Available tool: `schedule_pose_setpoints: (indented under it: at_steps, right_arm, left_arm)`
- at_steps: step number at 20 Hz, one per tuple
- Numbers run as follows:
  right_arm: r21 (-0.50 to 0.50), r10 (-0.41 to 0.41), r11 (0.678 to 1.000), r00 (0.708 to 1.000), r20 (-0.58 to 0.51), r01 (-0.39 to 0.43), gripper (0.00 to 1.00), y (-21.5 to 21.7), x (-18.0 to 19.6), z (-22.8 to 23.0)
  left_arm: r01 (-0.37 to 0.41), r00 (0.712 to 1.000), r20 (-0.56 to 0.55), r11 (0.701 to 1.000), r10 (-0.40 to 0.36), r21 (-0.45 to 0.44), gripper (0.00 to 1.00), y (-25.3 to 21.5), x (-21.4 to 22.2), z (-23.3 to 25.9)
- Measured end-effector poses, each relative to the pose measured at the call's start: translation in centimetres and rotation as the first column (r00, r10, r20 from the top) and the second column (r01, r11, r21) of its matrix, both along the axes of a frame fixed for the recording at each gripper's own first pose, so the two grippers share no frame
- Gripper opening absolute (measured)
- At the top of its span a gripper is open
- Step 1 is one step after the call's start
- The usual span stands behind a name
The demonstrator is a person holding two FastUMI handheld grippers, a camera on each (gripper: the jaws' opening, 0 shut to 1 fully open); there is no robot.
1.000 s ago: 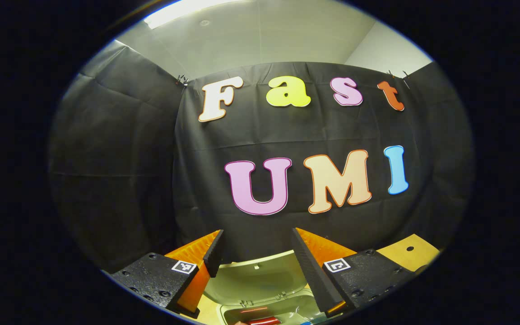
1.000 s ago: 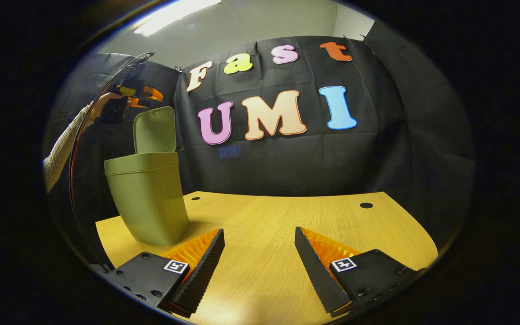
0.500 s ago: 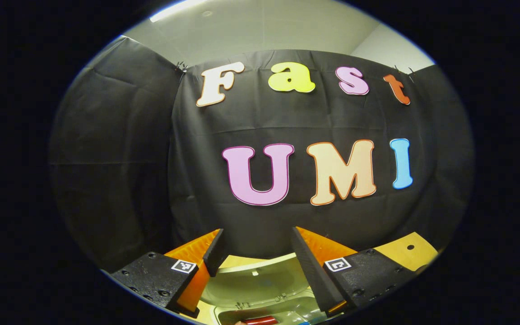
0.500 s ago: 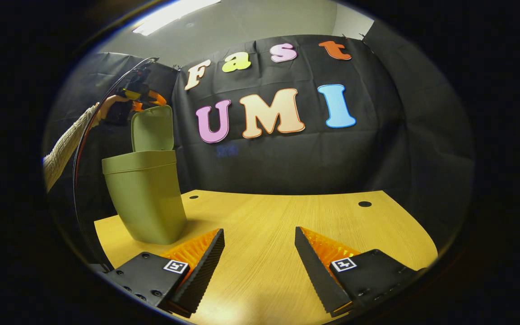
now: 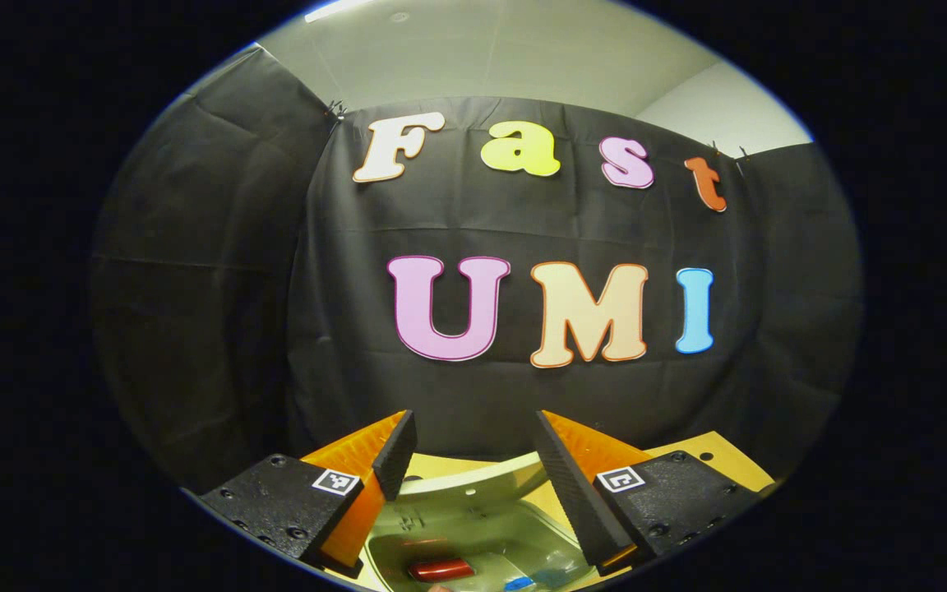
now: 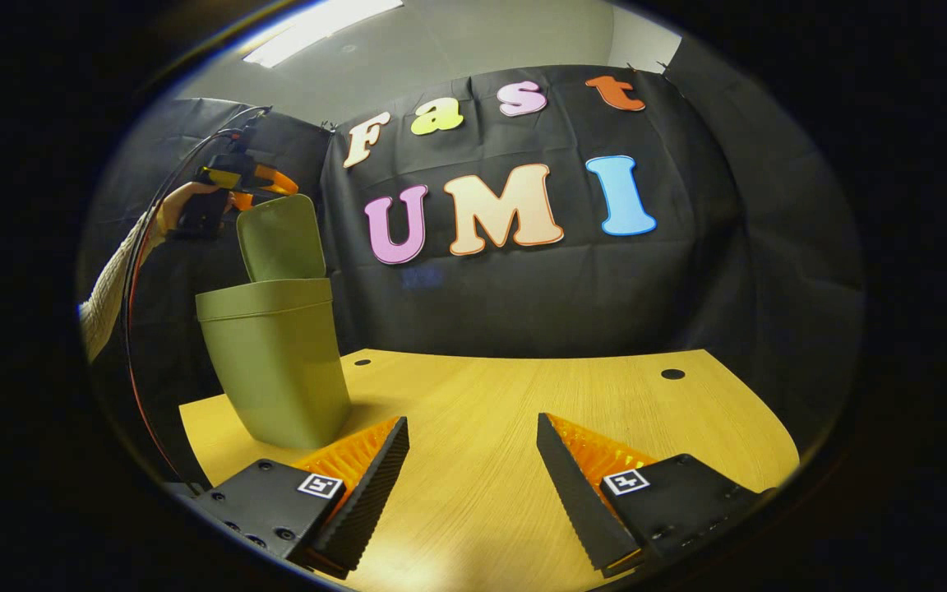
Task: Press the lid of the desktop garbage bin to open it, pick up the crumpled paper on the desktop and throw it into the bin, then pick up the pop can on the desktop and drop it into the bin, and finally close the garbage bin lid.
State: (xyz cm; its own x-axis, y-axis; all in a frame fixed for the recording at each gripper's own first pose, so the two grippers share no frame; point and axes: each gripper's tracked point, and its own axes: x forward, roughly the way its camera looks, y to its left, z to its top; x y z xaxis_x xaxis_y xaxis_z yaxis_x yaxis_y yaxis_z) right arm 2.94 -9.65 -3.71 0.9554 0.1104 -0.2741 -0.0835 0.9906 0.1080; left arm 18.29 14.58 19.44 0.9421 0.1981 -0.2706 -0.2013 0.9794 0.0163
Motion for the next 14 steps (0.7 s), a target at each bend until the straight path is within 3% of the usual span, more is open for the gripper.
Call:
schedule_pose_setpoints:
  at_steps: [5,8,9,10,11,14]
  right_arm:
    - [0.008,0.017,1.0,0.999,0.03,-0.017,0.98,0.5,-0.1,1.0]
    - [0.013,0.024,1.0,1.0,0.02,-0.024,0.99,0.8,-0.1,0.7]
    - [0.012,0.028,1.0,0.999,0.018,-0.028,0.99,0.9,0.1,0.7]
    - [0.011,0.031,0.999,0.999,0.018,-0.031,0.99,1.1,-0.1,0.6]
    - [0.01,0.035,0.999,0.999,0.019,-0.035,0.99,1.2,-0.1,0.7]
    - [0.0,0.043,0.999,0.998,0.034,-0.043,0.98,1.5,-0.2,1.2]
  left_arm:
    - [0.055,0.998,0.019,0.998,-0.056,0.002,0.89,-2.2,-3.2,-1.1]
    - [0.079,0.997,0.026,0.997,-0.078,-0.005,0.93,-3.3,-4.8,-2.6]
    - [0.094,0.995,0.029,0.996,-0.094,-0.002,0.89,-3.8,-5.4,-3.1]
    - [0.1,0.994,0.032,0.995,-0.1,0.003,0.93,-3.9,-5.8,-3.6]
    - [0.099,0.995,0.029,0.995,-0.099,0.001,0.89,-3.9,-6.1,-4.2]
    - [0.096,0.995,0.024,0.995,-0.096,0.013,0.89,-3.9,-7.4,-6.0]
